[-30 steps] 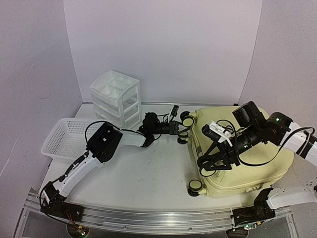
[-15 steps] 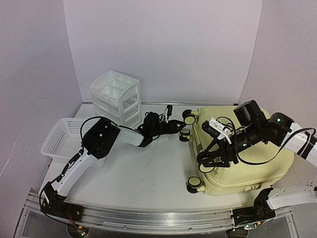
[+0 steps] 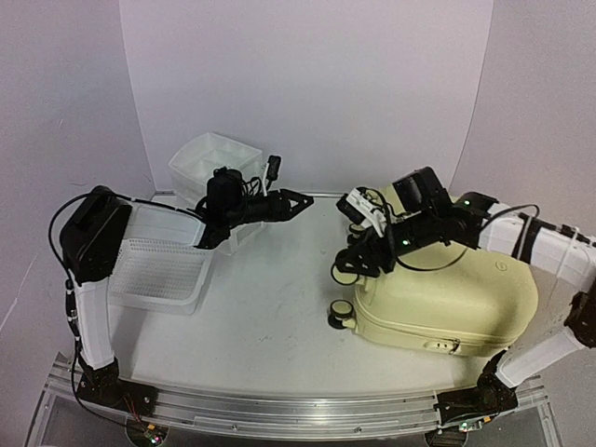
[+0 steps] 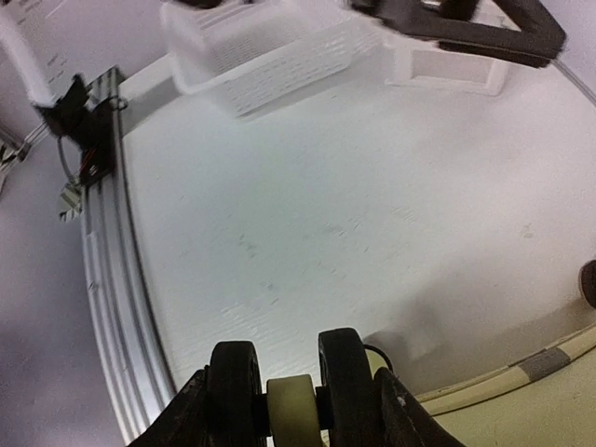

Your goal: Open, take out, and arrange the luggage

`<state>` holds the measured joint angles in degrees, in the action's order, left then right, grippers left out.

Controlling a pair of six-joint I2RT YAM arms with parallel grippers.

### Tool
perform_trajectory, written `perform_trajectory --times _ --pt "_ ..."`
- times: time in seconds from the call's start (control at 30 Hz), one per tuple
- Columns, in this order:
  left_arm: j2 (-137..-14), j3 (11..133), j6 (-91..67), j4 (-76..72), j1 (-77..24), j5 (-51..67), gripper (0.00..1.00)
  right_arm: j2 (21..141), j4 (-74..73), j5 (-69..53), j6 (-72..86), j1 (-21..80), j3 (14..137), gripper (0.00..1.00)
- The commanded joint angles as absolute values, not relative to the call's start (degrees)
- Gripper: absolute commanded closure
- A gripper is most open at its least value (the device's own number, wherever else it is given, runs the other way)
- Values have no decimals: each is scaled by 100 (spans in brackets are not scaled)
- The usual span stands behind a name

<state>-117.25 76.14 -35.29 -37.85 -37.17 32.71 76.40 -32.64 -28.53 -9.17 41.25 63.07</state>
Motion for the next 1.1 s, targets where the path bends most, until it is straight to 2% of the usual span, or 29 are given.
perform_trajectory --times 0.0,0.07,0.17,0.3,0.4,0.47,0.63,0.77,0.87,1.07 --pt "-10517 6741 -3210 -3985 -4069 3774 42 9019 -1963 -925 -74 3946 7478 62" --pt "-9972 6228 -3040 -3932 -4149 3654 30 9756 -1870 -761 -100 3952 8256 62" --pt "-8974 5276 -2565 -3591 -4176 3218 29 10732 -1783 -564 114 3947 9340 60" --pt "-7541 4463 -1715 -2377 -4191 2422 29 11833 -2065 -584 692 3946 10828 39" --pt "-6771 3998 -1444 -1830 -4248 2213 28 12168 -2356 -817 1080 3946 11509 23" --pt "-6476 3680 -1409 -1794 -4305 2295 27 12135 -2609 -994 1105 3946 11655 4" --pt "-6360 3372 -906 -1802 -4853 2093 24 11057 -3531 -947 741 3946 11170 2" --pt "-7048 3599 -195 -1902 -5519 1531 23 9787 -4358 -543 549 3945 10201 2" --pt "-7666 3866 -191 -2281 -5634 1443 26 8686 -4906 -173 547 3943 9122 2" --pt "-8426 4752 -416 -2575 -5617 1756 24 6308 -6132 1181 2323 3834 6972 2"
